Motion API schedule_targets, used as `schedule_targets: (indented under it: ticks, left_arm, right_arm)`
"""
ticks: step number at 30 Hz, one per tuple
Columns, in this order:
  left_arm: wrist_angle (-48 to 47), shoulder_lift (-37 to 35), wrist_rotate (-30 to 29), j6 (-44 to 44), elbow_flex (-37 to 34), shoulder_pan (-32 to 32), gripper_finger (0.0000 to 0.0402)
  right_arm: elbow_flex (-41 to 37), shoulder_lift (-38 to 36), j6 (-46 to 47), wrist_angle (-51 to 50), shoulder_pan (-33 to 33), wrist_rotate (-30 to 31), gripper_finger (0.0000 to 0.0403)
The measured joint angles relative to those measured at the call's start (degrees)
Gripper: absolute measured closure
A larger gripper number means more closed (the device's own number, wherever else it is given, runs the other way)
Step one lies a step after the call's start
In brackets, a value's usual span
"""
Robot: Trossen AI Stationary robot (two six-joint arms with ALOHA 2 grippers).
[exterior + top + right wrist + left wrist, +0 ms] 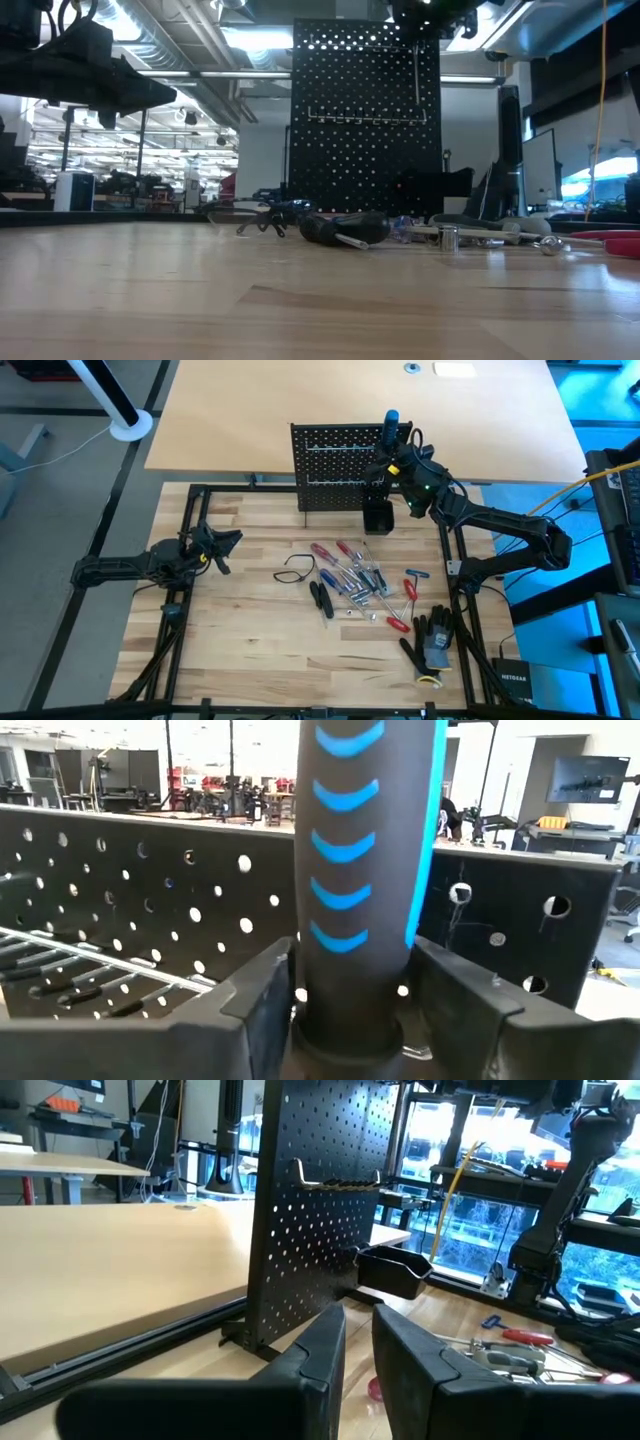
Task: Hang tools onto peg board
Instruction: Hang the blue screwdriver on the peg board, then hang the gray screwdriver on the peg board
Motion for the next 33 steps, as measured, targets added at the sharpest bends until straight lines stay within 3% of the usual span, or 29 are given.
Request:
schedule_targets:
  ticks: [11,18,26,33]
  left_arm:
    - [-0.02,0.01,0.0,-0.02,0.0,0.0,0.0357]
    - [-0.02,0.0,0.0,-0.04,0.0,0.0,0.0357]
    - [-0.02,0.01,0.02,-0.09,0.0,0.0,0.0357]
    - [-0.04,0.0,1.4,-0.09,0.0,0.0,0.0357]
  right_arm:
    - [-0.04,-2.8,-1.53,0.01,0.0,-2.17,0.0149]
    - [-0.02,-6.05,-2.61,-0.03,2.66,-3.28,0.0145]
    - [-0.02,-9.6,-10.41,-1.95,13.57,1.39,0.0146]
    - [-0.02,-10.23,-10.48,-10.68,26.37,3.16,0.0146]
